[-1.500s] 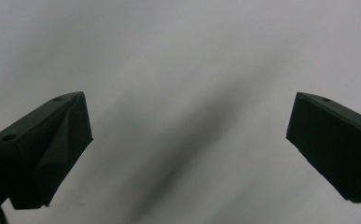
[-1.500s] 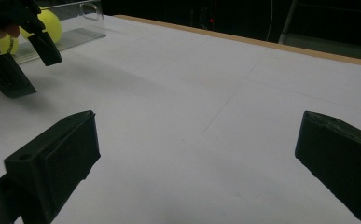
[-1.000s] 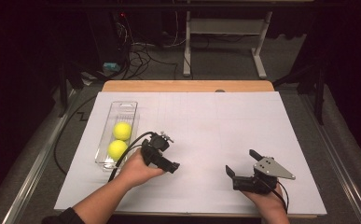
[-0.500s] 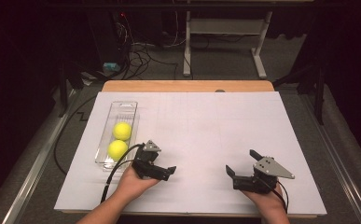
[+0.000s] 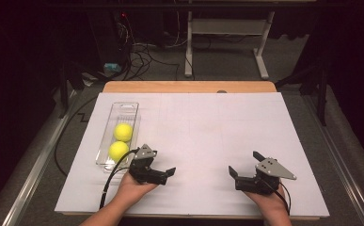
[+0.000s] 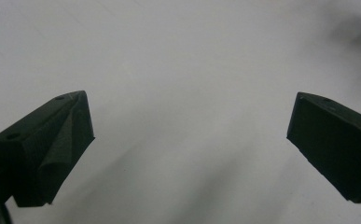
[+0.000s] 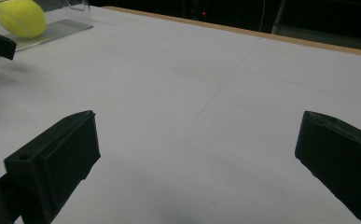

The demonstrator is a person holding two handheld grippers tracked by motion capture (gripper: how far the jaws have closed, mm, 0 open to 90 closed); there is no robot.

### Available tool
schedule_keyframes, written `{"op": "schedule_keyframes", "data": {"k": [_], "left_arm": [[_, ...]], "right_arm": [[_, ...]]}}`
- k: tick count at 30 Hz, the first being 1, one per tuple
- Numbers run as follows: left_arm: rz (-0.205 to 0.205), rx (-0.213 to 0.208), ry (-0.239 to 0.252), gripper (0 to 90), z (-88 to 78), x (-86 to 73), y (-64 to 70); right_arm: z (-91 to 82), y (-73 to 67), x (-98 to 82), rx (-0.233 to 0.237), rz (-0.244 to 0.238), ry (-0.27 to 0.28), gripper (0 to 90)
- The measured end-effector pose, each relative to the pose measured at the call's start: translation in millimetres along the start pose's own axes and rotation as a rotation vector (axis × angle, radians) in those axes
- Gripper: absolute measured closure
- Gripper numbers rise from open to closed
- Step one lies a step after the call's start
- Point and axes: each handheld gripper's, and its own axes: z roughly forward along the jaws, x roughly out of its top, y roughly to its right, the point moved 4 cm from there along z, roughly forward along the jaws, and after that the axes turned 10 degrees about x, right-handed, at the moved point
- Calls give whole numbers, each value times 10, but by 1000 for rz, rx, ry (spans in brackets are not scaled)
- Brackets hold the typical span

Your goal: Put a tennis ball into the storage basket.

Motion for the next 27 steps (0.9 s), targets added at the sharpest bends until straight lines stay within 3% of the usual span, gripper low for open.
{"op": "schedule_keyframes", "data": {"k": [3,4,6,8,10,12,18,21,27], "left_arm": [[3,-28,29,17,-54,17,23],[1,-41,61,17,-99,37,38],[8,-43,80,16,-128,48,46],[21,-45,140,16,-217,81,65],[25,-49,151,15,-245,91,63],[9,-70,178,13,-286,106,59],[16,-60,220,1,-389,87,29],[0,-45,260,1,-454,74,3],[-6,-38,260,1,-473,55,-5]], "right_arm": [[-1,13,-6,-6,8,-1,0],[-6,23,-9,-9,9,-1,0],[-10,25,-9,-11,13,-1,0],[-21,26,-5,-15,15,4,0],[-23,27,-3,-16,13,5,0],[-29,25,2,-16,13,7,0],[-73,20,34,-19,7,22,0],[-95,8,56,-18,0,37,0],[-85,0,61,-12,-3,34,0]]}}
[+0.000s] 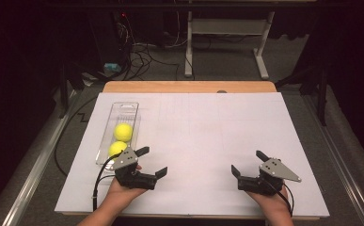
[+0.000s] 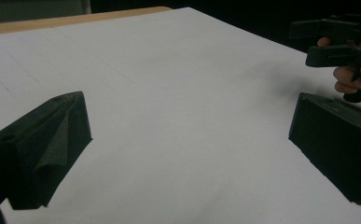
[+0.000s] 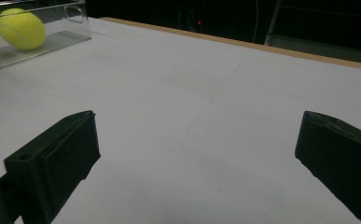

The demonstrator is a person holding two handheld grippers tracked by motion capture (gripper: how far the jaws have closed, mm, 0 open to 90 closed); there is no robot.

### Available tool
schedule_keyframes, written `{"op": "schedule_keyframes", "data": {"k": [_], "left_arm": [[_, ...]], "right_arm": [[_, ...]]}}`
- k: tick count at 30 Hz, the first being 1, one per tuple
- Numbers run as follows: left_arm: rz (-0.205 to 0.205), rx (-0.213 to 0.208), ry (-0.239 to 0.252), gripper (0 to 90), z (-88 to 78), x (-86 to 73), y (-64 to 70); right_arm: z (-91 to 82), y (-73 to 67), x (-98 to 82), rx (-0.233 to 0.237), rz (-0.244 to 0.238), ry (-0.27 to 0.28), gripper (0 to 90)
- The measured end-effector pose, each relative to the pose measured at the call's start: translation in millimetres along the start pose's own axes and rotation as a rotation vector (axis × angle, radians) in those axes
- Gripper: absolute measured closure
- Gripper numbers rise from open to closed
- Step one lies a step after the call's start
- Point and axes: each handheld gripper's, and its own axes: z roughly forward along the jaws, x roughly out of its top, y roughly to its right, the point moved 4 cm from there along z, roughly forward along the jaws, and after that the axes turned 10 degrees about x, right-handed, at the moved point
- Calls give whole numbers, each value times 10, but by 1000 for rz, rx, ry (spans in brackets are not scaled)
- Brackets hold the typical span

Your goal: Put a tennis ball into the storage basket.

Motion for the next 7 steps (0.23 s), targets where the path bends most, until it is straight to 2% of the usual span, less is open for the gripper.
{"op": "schedule_keyframes", "data": {"k": [7], "left_arm": [[-2,-1,2,1,-5,-10,-4]], "right_arm": [[-11,6,18,-4,-10,9,0]]}}
